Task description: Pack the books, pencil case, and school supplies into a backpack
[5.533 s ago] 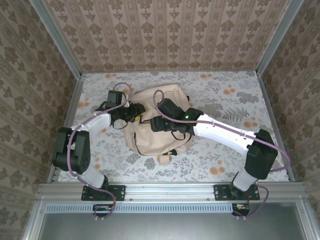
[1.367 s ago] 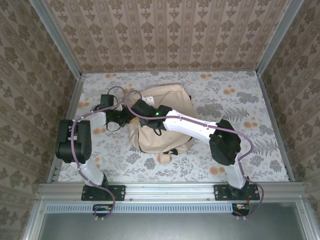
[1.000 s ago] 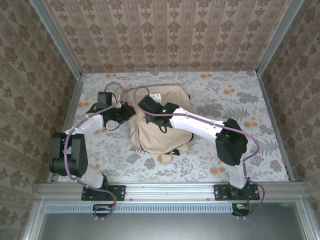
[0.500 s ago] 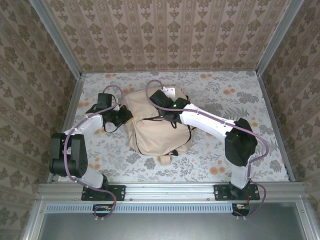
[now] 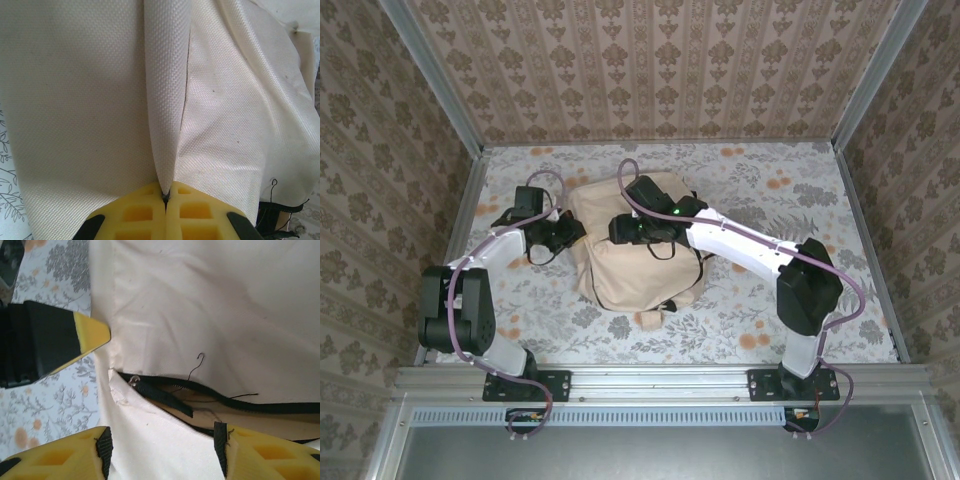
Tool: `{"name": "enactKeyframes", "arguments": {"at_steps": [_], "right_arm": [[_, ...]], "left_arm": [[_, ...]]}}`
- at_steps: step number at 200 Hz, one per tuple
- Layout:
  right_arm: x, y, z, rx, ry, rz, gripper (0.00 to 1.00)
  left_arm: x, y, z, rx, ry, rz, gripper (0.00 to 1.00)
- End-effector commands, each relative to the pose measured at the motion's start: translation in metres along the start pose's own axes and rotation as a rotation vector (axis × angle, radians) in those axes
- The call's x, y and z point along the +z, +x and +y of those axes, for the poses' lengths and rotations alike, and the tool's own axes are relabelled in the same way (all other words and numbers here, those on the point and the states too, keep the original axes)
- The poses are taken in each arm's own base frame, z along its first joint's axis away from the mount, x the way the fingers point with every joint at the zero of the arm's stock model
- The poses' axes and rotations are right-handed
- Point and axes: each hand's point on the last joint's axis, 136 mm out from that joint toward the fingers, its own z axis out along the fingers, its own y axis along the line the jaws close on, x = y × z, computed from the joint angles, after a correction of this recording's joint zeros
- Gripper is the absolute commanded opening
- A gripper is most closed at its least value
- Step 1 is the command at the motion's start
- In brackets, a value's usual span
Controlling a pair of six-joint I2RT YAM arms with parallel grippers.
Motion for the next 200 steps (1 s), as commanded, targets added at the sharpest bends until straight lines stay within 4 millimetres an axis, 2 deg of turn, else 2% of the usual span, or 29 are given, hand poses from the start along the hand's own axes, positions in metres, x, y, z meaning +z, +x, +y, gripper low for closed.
{"name": "enactKeyframes", "arguments": {"at_steps": [1,52,82,122,172,200], "right_arm": [[0.014,0.013,0.0,-0.018,-0.051,0.08,0.58],[0.03,0.018,-0.005,-0.016,-0.068,0.139,0.54],[0.034,0.013,-0.001,-0.005,-0.103,0.139,0.52],[0.039,0.003,0.004,0.013,-0.135,0.126,0.4],[0.037,-0.005,0.005,0.029,-0.141,0.097,0.34],[0.034,-0.007,0.004,0.037,-0.127,0.089,0.23]], "left_arm": [[-0.009,-0.005,-0.02,0.054,0.057,-0.014,0.0],[-0.008,-0.004,-0.021,0.051,0.062,-0.012,0.0],[-0.009,-0.004,-0.022,0.051,0.065,-0.011,0.0],[-0.009,-0.005,-0.023,0.051,0.068,-0.012,0.0],[-0.008,-0.003,-0.022,0.049,0.069,-0.008,0.0],[-0.008,-0.003,-0.021,0.048,0.066,-0.007,0.0]]}}
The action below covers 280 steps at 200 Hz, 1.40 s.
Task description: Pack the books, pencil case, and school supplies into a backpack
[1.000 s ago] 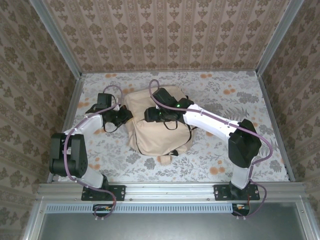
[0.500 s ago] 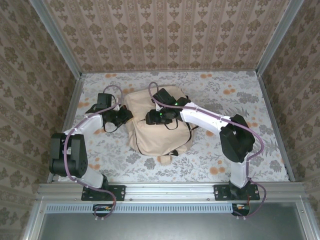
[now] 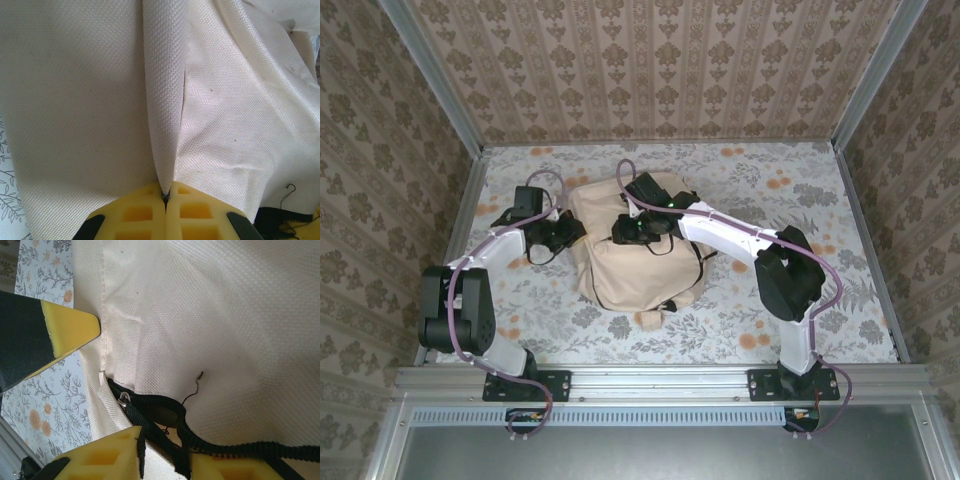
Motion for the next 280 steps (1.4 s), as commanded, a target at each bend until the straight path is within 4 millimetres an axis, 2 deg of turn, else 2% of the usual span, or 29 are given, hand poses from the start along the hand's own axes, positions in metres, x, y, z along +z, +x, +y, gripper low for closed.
{"name": "enactKeyframes", "arguments": {"at_steps": [1,32,65,86,126,182,219,253,280], "right_arm": [[-0.007,-0.013,0.007,0.005,-0.018,-0.04,0.23],[-0.015,-0.015,0.005,0.011,0.002,-0.053,0.13],[-0.027,-0.016,0.002,0.006,0.036,-0.074,0.06],[-0.037,-0.021,-0.001,-0.003,0.071,-0.107,0.04],[-0.058,-0.018,-0.02,-0.014,0.189,-0.12,0.0],[-0.075,-0.019,-0.038,-0.031,0.3,-0.148,0.0],[-0.086,-0.021,-0.06,-0.027,0.431,-0.178,0.0],[-0.096,-0.028,-0.072,-0.033,0.504,-0.221,0.0],[-0.112,-0.035,-0.088,-0.028,0.589,-0.262,0.0]], "left_arm": [[-0.008,-0.004,-0.02,0.049,0.056,-0.012,0.0],[-0.008,-0.004,-0.018,0.048,0.053,-0.013,0.0],[-0.007,-0.003,-0.013,0.041,0.025,-0.015,0.0],[-0.008,-0.003,-0.005,0.031,-0.011,-0.024,0.0],[-0.011,-0.006,0.016,0.001,-0.104,-0.054,0.0],[-0.013,-0.01,0.027,-0.024,-0.136,-0.076,0.0],[-0.016,-0.014,0.03,-0.032,-0.143,-0.088,0.0],[-0.019,-0.018,0.032,-0.034,-0.156,-0.099,0.0],[-0.022,-0.021,0.034,-0.037,-0.166,-0.107,0.0]]}}
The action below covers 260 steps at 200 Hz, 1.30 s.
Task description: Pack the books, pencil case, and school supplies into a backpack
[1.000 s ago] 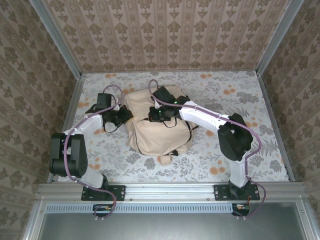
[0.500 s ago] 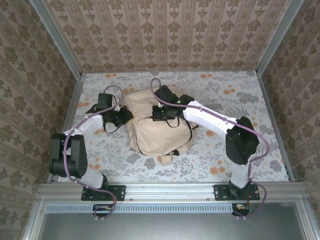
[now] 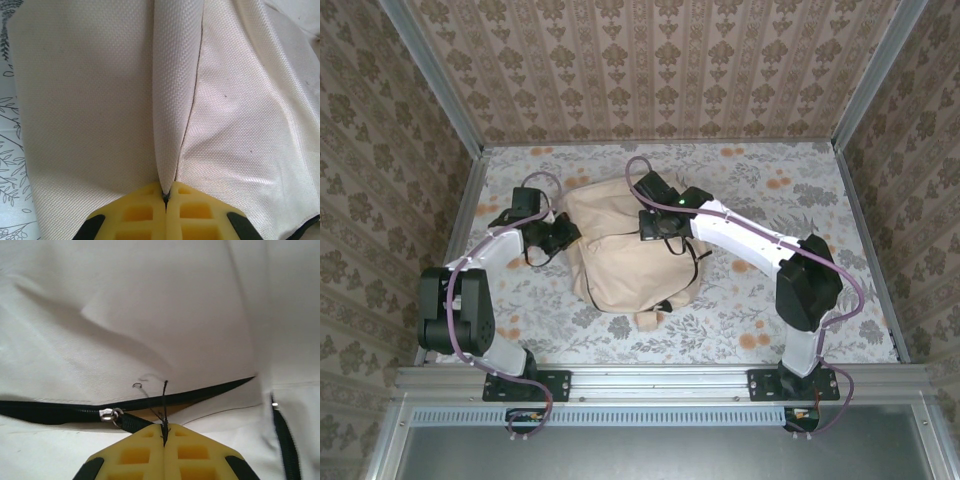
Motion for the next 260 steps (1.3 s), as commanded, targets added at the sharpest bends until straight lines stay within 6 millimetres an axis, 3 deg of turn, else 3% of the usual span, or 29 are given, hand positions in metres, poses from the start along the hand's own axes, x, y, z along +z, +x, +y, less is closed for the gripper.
{"name": "enactKeyframes", "arguments": {"at_steps": [1,52,130,147,181,233,260], "right_arm": [[-0.03,-0.026,-0.039,0.008,0.147,-0.104,0.0],[-0.028,-0.025,-0.082,0.059,0.241,-0.11,0.0],[0.017,-0.011,-0.123,0.13,0.306,-0.017,0.0],[0.017,-0.011,-0.117,0.118,0.269,0.0,0.0],[0.021,0.003,-0.079,0.098,0.056,0.075,0.0],[0.024,0.012,-0.088,0.109,0.101,0.078,0.0],[0.03,0.007,-0.064,0.113,-0.023,0.078,0.0]], "left_arm": [[-0.014,-0.016,0.013,-0.001,-0.07,-0.075,0.0],[-0.017,-0.02,0.019,-0.009,-0.085,-0.085,0.0],[-0.018,-0.029,0.017,0.0,-0.087,-0.095,0.0],[-0.017,-0.033,0.014,0.004,-0.077,-0.096,0.0],[-0.014,-0.052,0.003,0.025,-0.065,-0.11,0.0],[-0.003,-0.095,-0.019,0.08,-0.026,-0.14,0.0],[0.0,-0.107,-0.025,0.116,-0.027,-0.161,0.02]]}}
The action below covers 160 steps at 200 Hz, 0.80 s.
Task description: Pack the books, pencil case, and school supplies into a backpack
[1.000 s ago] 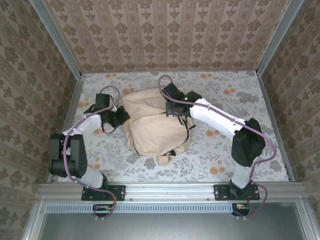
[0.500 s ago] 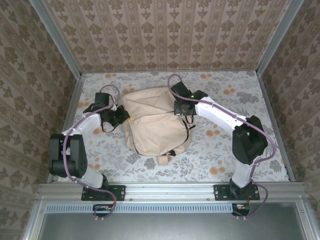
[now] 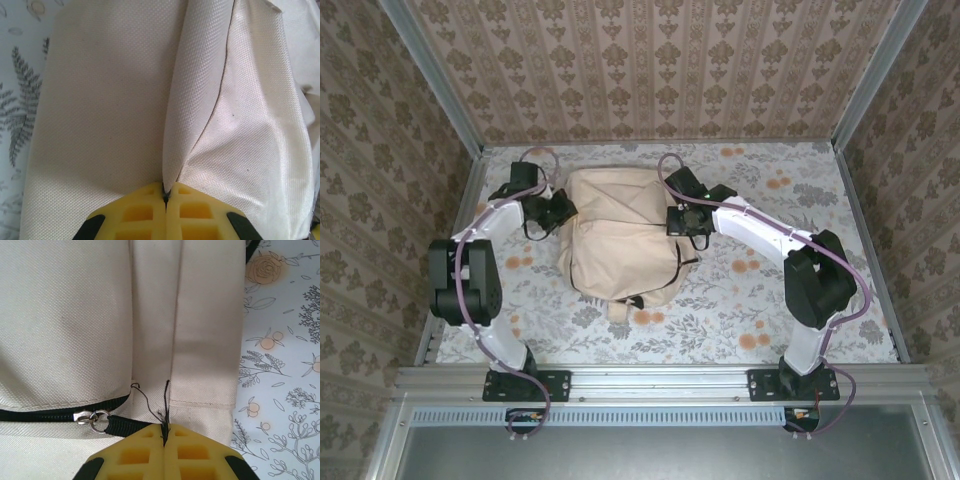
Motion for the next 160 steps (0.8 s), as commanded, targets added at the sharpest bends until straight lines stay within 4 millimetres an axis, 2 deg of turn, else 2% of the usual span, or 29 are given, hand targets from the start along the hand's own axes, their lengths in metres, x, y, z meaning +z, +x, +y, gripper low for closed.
{"name": "enactKeyframes", "arguments": {"at_steps": [1,24,28,36,44,52,70,83,103,119,142,160], "right_arm": [[0.0,0.002,0.003,0.002,-0.041,0.018,0.0],[0.002,0.009,0.036,0.036,-0.22,0.074,0.0],[0.002,0.005,0.043,0.04,-0.257,0.064,0.0],[-0.001,0.005,0.048,0.047,-0.286,0.068,0.01],[-0.005,0.003,0.049,0.05,-0.294,0.059,0.06],[-0.012,0.001,0.047,0.05,-0.292,0.042,0.16],[-0.033,-0.006,0.038,0.053,-0.299,-0.017,0.48],[-0.049,-0.008,0.027,0.06,-0.296,-0.056,0.62],[-0.066,-0.004,0.009,0.068,-0.295,-0.09,0.7],[-0.072,0.007,-0.005,0.082,-0.299,-0.08,0.71],[-0.07,0.028,-0.02,0.107,-0.318,-0.03,0.72],[-0.059,0.043,-0.032,0.173,-0.329,0.022,0.72]], "left_arm": [[-0.012,-0.041,-0.007,0.076,-0.012,-0.131,0.03],[-0.018,-0.044,-0.007,0.08,-0.04,-0.143,0.27],[-0.02,-0.044,-0.008,0.08,-0.044,-0.145,0.32],[-0.024,-0.042,-0.008,0.081,-0.056,-0.147,0.38],[-0.028,-0.038,-0.008,0.089,-0.074,-0.146,0.42],[-0.033,-0.034,-0.008,0.098,-0.099,-0.147,0.46],[-0.045,-0.019,-0.011,0.141,-0.164,-0.149,0.53],[-0.051,-0.003,-0.016,0.188,-0.197,-0.146,0.56],[-0.058,0.022,-0.03,0.261,-0.203,-0.137,0.57],[-0.06,0.046,-0.048,0.35,-0.196,-0.122,0.57],[-0.058,0.082,-0.071,0.465,-0.178,-0.086,0.57],[-0.049,0.119,-0.093,0.565,-0.151,-0.034,0.57]]}}
